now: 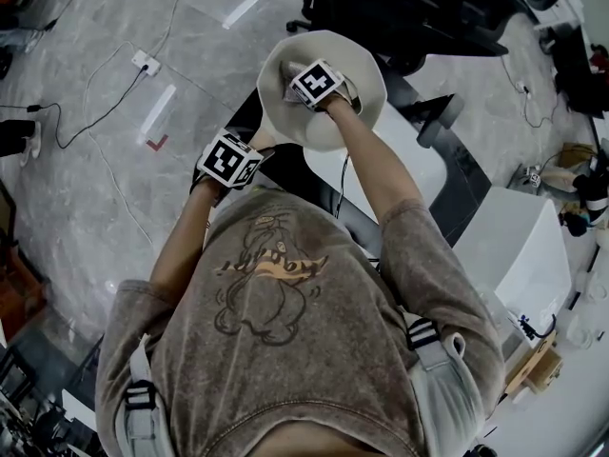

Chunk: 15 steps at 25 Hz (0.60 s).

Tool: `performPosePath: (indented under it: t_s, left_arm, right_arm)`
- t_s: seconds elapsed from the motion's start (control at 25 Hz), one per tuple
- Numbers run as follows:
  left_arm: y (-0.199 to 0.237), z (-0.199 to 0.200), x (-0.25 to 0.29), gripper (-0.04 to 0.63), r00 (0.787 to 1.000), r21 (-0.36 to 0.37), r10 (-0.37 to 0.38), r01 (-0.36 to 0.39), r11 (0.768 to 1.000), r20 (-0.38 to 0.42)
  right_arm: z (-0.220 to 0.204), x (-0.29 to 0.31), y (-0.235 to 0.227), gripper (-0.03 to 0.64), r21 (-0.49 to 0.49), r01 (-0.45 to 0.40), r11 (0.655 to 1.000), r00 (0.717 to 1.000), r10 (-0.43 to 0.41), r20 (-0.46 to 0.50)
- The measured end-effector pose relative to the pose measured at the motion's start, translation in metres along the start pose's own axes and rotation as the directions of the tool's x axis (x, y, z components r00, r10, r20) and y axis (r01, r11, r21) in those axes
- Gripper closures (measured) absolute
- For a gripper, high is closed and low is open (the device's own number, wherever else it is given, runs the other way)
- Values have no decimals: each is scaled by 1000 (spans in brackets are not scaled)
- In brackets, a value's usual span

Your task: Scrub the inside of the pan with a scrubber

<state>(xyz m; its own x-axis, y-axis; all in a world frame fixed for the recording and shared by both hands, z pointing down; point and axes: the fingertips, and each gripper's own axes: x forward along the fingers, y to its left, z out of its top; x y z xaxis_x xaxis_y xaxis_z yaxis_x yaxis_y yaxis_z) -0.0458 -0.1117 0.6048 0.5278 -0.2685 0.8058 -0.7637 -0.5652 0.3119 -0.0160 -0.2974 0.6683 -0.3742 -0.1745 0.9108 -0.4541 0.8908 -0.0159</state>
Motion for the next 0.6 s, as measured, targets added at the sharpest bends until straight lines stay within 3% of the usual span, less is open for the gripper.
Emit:
performPosePath:
  t_s: [0.32, 0.44, 0.6]
  left_arm:
    - [0, -1, -2, 367, 1000, -3, -2, 2, 1000, -2]
    - [0, -2, -3, 367, 1000, -3, -2, 2, 1000, -3]
    - [0, -1, -3, 367, 1000, -8, -8, 8, 1000, -3]
  right_arm:
    - [-5, -4, -37, 551, 48, 106, 993, 994, -108, 31]
    - [-24, -14, -54, 551, 73, 184, 980, 983, -182, -37]
    - [-36, -22, -74, 551, 89, 248, 965, 968, -245, -46]
